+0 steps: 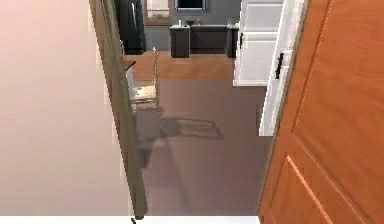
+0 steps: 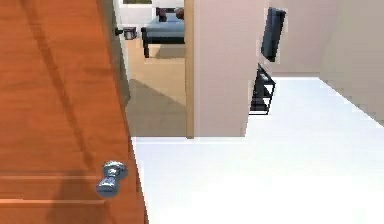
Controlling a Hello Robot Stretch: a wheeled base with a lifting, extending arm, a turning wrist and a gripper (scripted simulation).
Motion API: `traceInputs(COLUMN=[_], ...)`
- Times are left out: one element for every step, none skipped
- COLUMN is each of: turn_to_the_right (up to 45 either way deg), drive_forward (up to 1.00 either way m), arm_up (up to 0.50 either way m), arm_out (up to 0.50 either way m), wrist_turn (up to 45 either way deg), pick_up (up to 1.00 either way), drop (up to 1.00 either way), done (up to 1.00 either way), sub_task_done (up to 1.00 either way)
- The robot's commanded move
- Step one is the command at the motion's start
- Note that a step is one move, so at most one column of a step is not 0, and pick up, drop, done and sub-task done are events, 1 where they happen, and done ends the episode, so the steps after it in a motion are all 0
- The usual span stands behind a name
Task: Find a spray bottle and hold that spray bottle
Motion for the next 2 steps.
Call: traceInputs(turn_to_the_right=[6.0, 0.0], drive_forward=[0.0, 1.0], arm_up=[0.0, 0.0], arm_out=[0.0, 0.0], wrist_turn=[0.0, 0.0], pick_up=[0.0, 0.0], drop=[0.0, 0.0], done=[0.0, 0.0], sub_task_done=[0.0, 0.0])
